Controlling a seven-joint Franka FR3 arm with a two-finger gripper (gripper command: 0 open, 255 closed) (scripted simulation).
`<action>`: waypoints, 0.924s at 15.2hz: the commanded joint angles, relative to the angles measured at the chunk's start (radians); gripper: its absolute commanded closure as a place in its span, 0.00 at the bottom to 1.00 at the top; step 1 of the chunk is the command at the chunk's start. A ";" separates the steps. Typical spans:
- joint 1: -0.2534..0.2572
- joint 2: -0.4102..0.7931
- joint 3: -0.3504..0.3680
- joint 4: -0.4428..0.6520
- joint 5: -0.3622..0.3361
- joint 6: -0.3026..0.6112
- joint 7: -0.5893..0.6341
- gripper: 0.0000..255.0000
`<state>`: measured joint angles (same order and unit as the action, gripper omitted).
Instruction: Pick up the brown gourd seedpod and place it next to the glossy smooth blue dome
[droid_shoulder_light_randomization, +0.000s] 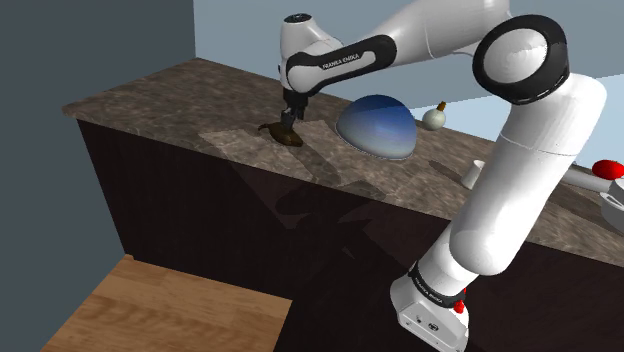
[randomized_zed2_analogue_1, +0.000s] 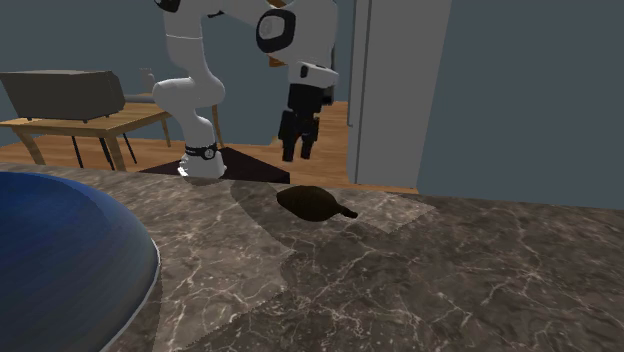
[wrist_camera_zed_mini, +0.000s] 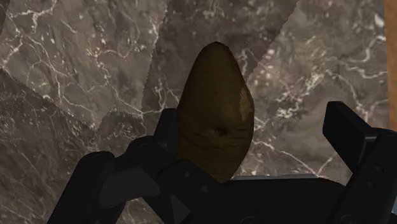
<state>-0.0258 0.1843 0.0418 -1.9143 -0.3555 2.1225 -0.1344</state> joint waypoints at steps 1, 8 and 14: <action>0.004 0.070 -0.001 0.066 -0.022 0.017 -0.005 0.00; 0.017 0.299 -0.011 0.321 -0.074 0.036 -0.040 0.00; 0.006 0.343 -0.020 0.313 -0.084 0.091 -0.034 0.00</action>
<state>-0.0180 0.5187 0.0237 -1.6018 -0.4374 2.2038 -0.1697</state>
